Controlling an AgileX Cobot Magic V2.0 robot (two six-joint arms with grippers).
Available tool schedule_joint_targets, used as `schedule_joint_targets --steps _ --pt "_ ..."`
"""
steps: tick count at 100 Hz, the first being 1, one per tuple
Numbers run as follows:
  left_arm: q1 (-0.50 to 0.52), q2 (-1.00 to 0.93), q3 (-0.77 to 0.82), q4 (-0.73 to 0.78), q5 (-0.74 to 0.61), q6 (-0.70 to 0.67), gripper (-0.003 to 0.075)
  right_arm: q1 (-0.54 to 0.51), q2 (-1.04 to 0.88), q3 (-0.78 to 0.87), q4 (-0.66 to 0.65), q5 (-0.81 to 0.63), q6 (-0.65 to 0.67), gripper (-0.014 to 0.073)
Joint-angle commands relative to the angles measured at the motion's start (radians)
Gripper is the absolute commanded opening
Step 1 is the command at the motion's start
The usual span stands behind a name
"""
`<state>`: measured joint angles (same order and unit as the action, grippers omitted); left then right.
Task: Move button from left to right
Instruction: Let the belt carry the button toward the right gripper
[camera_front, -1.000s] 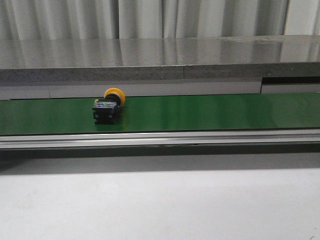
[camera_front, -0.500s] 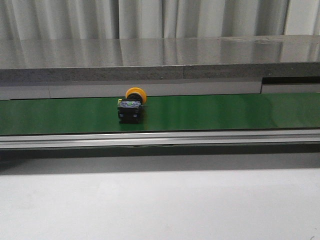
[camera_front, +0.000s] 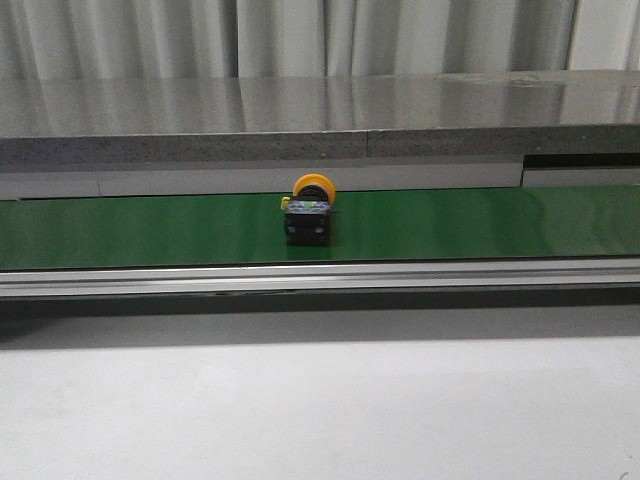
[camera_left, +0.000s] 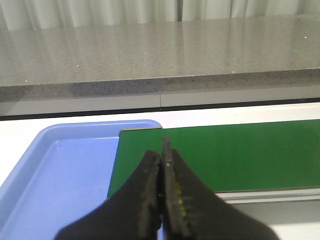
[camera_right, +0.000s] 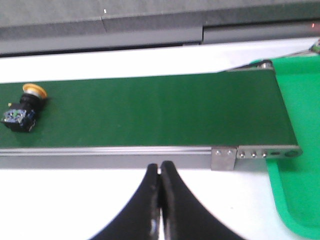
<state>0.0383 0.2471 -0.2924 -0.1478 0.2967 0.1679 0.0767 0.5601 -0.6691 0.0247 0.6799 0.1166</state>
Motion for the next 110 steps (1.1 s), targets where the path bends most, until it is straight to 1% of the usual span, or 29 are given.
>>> schedule_joint_targets --steps 1,12,25,32,37,39,42,44,49,51,52,56,63,68,76,85,110 --pt "-0.006 0.008 -0.027 -0.007 -0.075 0.004 -0.0020 -0.001 0.098 -0.094 0.003 0.021 -0.001 -0.0057" --pt "-0.006 0.008 -0.027 -0.007 -0.075 0.004 -0.0020 -0.001 0.186 -0.139 0.008 0.024 -0.001 -0.0057" --pt "-0.006 0.008 -0.027 -0.007 -0.075 0.004 -0.0020 -0.001 0.249 -0.145 0.007 -0.005 -0.001 -0.0052" --pt "-0.006 0.008 -0.027 -0.007 -0.075 0.004 -0.0020 -0.001 0.277 -0.145 0.007 -0.007 -0.001 -0.0011" --pt "-0.006 0.008 -0.027 -0.007 -0.075 0.004 -0.0020 -0.001 0.293 -0.145 0.015 -0.007 -0.001 0.0052" --pt "-0.006 0.008 -0.027 -0.007 -0.075 0.004 -0.0020 -0.001 0.297 -0.145 0.017 -0.007 -0.001 0.0090" --pt "-0.006 0.008 -0.027 -0.007 -0.075 0.004 -0.0020 -0.001 0.304 -0.145 0.021 -0.007 -0.001 0.0163" --pt "-0.006 0.008 -0.027 -0.007 -0.075 0.004 -0.0020 -0.001 0.307 -0.145 0.025 -0.007 -0.001 0.0196" --pt "-0.006 0.008 -0.027 -0.007 -0.075 0.004 -0.0020 0.000 0.314 -0.145 0.029 -0.011 -0.001 0.0335" --pt "-0.006 0.008 -0.027 -0.007 -0.075 0.004 -0.0020 0.000 0.314 -0.145 0.034 -0.015 -0.001 0.0369" --pt "-0.006 0.008 -0.027 -0.007 -0.075 0.004 -0.0020 0.000 0.314 -0.145 0.037 -0.015 -0.001 0.0402" --pt "-0.006 0.008 -0.027 -0.007 -0.075 0.004 -0.0020 0.000 0.314 -0.145 0.047 -0.021 -0.001 0.0489" --pt "-0.006 0.008 -0.027 -0.007 -0.075 0.004 -0.0020 0.000 0.314 -0.145 0.064 -0.046 -0.001 0.0579" --pt "-0.006 0.008 -0.027 -0.007 -0.075 0.004 -0.0020 0.000 0.314 -0.145 0.088 -0.066 -0.001 0.0596" --pt "-0.006 0.008 -0.027 -0.007 -0.075 0.004 -0.0020 0.002 0.316 -0.149 0.110 -0.099 -0.002 0.0594" --pt "-0.006 0.008 -0.027 -0.007 -0.075 0.004 -0.0020 0.002 0.342 -0.176 0.124 -0.099 -0.011 0.0594" --pt "-0.006 0.008 -0.027 -0.007 -0.075 0.004 -0.0021 0.014 0.529 -0.309 0.176 -0.069 -0.092 0.0594"
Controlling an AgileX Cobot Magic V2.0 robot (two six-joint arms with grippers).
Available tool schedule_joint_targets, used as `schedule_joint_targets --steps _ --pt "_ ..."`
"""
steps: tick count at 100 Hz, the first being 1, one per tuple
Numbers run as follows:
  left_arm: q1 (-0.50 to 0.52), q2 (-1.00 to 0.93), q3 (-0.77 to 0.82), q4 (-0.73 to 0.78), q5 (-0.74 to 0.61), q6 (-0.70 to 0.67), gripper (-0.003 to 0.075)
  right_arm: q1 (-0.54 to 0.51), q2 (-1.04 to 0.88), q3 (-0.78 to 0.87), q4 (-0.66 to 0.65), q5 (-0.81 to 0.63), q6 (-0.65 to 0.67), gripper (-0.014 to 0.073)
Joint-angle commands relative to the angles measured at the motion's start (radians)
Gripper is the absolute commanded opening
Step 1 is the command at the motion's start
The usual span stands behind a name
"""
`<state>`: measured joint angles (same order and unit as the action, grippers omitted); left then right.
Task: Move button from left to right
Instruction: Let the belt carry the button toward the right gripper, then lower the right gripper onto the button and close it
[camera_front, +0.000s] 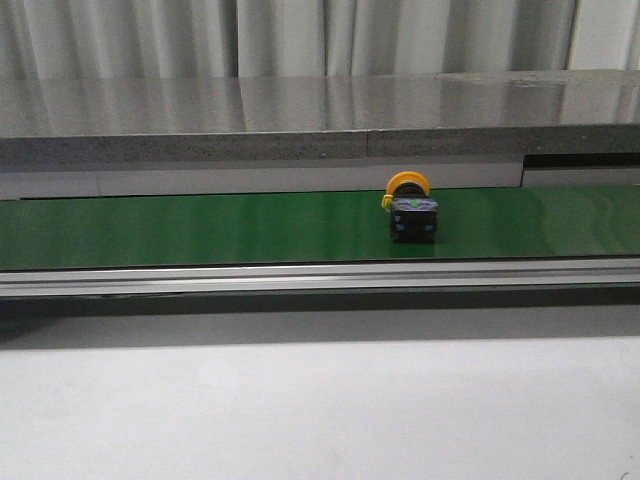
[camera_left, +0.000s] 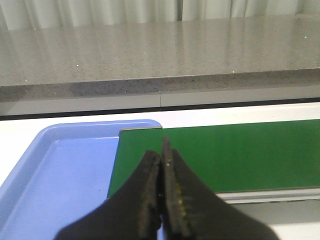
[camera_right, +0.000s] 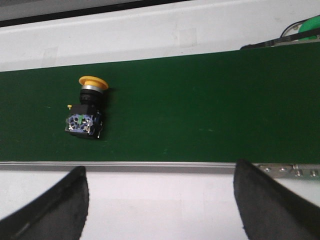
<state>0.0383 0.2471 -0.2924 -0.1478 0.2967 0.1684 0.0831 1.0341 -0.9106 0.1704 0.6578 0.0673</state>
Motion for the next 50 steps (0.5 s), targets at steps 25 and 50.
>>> schedule_joint_targets --steps 25,50 --pt "-0.006 0.008 -0.027 -0.007 -0.075 0.004 -0.0021 0.097 0.279 -0.194 0.036 -0.049 -0.101 0.0594" --pt "-0.006 0.008 -0.027 -0.007 -0.075 0.004 -0.0020 0.129 0.455 -0.289 0.029 -0.073 -0.148 0.0594"
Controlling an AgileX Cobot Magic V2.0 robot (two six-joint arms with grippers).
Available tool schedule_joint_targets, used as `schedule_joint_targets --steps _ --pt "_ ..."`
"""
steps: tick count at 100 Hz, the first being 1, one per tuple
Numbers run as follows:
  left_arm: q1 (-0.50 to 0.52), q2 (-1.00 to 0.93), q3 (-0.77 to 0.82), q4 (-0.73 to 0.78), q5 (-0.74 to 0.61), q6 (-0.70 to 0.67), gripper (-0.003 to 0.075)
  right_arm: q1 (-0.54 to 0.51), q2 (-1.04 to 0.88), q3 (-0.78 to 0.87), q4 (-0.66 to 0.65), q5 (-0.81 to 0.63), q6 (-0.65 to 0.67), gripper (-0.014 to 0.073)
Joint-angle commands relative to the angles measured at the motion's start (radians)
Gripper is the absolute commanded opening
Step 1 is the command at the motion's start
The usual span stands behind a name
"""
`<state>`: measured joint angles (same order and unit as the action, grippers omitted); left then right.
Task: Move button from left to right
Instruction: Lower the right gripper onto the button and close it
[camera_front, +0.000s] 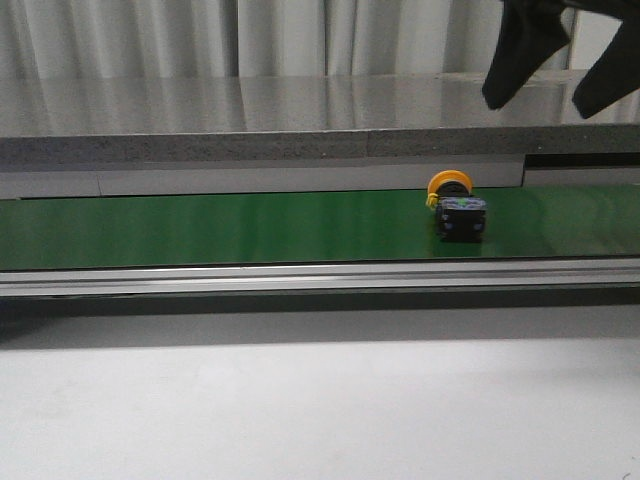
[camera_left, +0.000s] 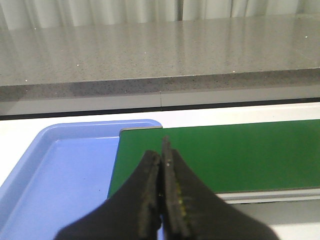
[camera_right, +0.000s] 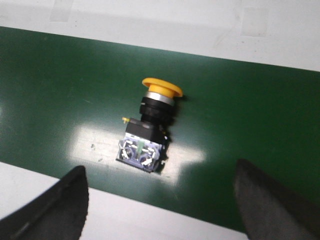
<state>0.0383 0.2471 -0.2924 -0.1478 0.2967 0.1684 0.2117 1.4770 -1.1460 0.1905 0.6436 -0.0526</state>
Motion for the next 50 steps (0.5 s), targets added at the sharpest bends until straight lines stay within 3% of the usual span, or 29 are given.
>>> schedule_joint_targets --steps 1,50 --pt "-0.006 0.008 -0.027 -0.007 -0.075 0.004 -0.0020 0.000 0.019 -0.057 0.009 -0.060 -0.028 0.0594" --pt "-0.006 0.008 -0.027 -0.007 -0.075 0.004 -0.0020 -0.003 0.204 -0.092 -0.068 -0.061 -0.072 0.0588"
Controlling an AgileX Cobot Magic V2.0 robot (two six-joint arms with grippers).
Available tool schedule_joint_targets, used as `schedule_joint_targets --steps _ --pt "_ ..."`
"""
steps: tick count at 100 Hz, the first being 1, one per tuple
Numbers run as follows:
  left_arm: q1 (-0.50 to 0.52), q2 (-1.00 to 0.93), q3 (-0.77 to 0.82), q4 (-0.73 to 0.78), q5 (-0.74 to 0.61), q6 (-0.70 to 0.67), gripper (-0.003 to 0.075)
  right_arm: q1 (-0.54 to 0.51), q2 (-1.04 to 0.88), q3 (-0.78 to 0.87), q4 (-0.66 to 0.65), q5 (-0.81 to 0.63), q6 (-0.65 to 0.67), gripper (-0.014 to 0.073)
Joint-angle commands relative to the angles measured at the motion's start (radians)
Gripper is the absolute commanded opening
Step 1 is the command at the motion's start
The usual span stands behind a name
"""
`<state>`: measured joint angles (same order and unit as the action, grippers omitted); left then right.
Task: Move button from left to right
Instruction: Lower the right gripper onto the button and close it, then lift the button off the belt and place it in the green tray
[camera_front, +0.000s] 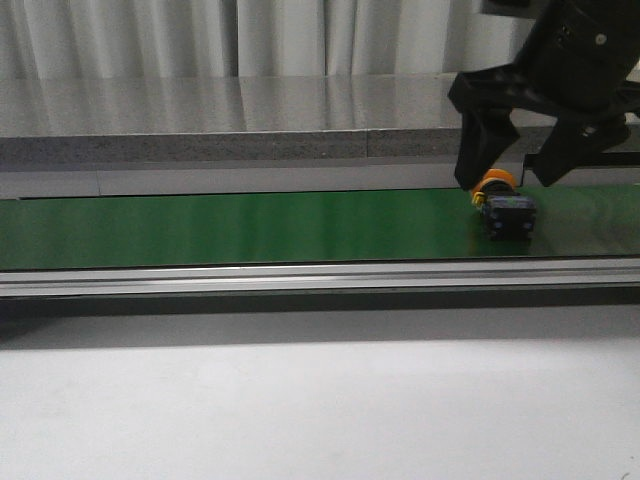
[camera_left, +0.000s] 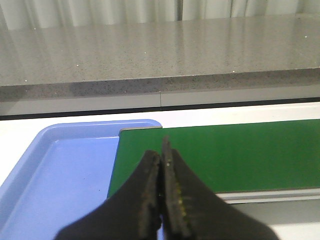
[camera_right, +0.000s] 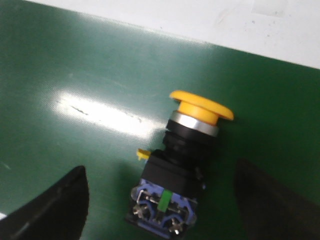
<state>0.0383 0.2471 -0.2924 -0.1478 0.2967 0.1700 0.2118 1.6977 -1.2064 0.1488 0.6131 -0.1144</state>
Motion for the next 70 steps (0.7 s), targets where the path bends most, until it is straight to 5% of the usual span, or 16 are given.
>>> schedule_joint_targets --steps 1,37,70 --pt "-0.006 0.008 -0.027 -0.007 -0.075 0.002 -0.0021 -0.003 -0.015 -0.032 -0.028 -0.030 -0.009 0.0585" --pt "-0.006 0.008 -0.027 -0.007 -0.075 0.002 -0.0020 -0.003 0.012 -0.039 -0.039 0.013 -0.008 0.0143" --pt "-0.006 0.008 -0.027 -0.007 -0.075 0.002 -0.0020 -0.066 -0.043 -0.150 -0.057 0.082 -0.008 0.0125"
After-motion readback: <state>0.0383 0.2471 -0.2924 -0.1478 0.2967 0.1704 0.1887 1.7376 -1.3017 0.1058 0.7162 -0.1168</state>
